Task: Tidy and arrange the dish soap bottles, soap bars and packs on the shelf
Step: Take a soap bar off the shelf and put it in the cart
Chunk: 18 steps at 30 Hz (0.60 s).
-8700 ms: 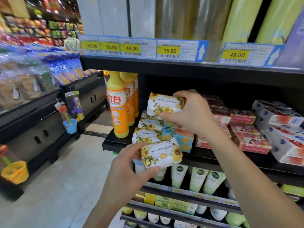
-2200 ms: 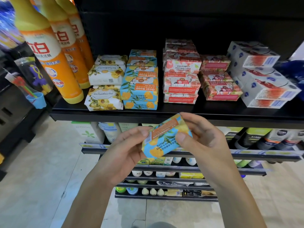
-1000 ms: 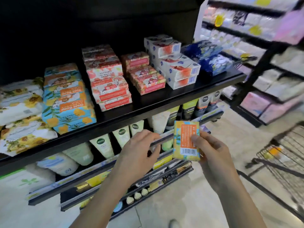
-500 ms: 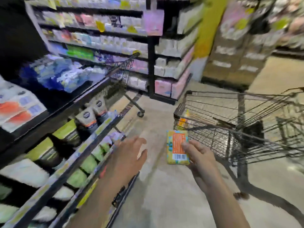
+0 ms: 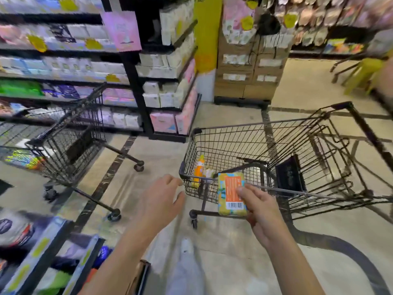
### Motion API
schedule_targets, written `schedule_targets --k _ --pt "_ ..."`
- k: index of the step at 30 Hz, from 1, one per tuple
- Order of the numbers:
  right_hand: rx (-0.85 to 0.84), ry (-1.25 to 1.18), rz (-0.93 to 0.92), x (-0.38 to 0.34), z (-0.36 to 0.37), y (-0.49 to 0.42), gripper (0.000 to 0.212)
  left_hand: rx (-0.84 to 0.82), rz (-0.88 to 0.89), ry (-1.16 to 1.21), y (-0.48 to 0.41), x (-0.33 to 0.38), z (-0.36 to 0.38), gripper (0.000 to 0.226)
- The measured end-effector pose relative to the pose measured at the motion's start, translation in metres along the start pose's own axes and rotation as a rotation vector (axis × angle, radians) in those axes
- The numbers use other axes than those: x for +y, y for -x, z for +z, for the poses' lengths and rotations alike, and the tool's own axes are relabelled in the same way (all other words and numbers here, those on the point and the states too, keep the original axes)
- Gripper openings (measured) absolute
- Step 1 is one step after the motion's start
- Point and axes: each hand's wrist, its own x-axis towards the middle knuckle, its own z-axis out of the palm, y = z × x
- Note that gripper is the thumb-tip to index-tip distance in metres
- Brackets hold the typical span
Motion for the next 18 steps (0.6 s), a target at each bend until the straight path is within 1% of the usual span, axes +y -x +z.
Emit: schedule_targets --k 4,8,12,15,18 --pt "0.011 0.022 0.015 -0.013 0.021 -0.086 0.013 -0.037 -0.009 -0.003 -0.093 -0.033 0.031 0.021" --pt "0.082 0.042 0.048 -0.025 0.042 -0.173 0.015 -0.084 -0.070 0.049 -0.183 -0.073 0.071 0.021" --pt "0.140 0.072 0.116 -0.025 0.048 -0.253 0.022 -0.178 -0.214 0.190 -0.255 -0.106 0.121 0.030" --pt "0.199 0.110 0.179 -0.015 0.042 -0.310 0.021 -0.323 -0.334 0.232 -0.297 -0.125 0.164 0.045" --pt "0.254 0.156 0.255 0.006 0.028 -0.371 0.019 -0.420 -0.448 0.281 -0.329 -0.137 0.207 0.060"
